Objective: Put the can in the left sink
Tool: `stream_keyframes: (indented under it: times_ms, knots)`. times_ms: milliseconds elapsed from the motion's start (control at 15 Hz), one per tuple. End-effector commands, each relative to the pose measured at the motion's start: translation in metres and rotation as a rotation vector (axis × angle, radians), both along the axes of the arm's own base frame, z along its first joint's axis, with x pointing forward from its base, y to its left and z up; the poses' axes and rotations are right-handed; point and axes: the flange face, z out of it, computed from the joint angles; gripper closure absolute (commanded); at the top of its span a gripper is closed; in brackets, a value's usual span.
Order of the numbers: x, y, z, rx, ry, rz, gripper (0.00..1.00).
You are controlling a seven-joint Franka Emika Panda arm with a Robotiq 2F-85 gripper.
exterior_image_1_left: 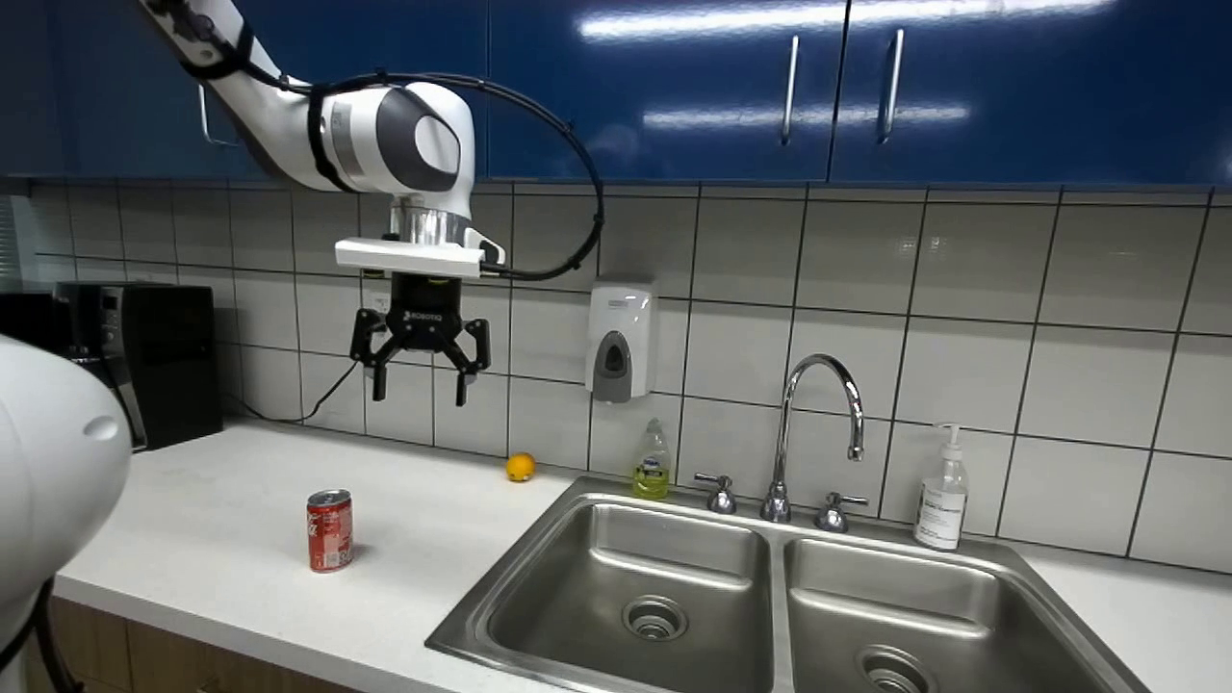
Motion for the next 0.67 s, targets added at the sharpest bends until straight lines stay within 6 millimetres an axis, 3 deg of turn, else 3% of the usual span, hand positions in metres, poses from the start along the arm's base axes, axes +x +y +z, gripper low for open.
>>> stream_keyframes:
  times_ms: [0, 400, 600]
  knots:
    - [0.023, -0.001, -0.019, 0.013, -0.006, 0.066, 0.0]
    - [0.02, 0.005, -0.051, 0.039, 0.048, 0.172, 0.0]
    - [0.011, 0.009, -0.055, 0.04, 0.079, 0.181, 0.0]
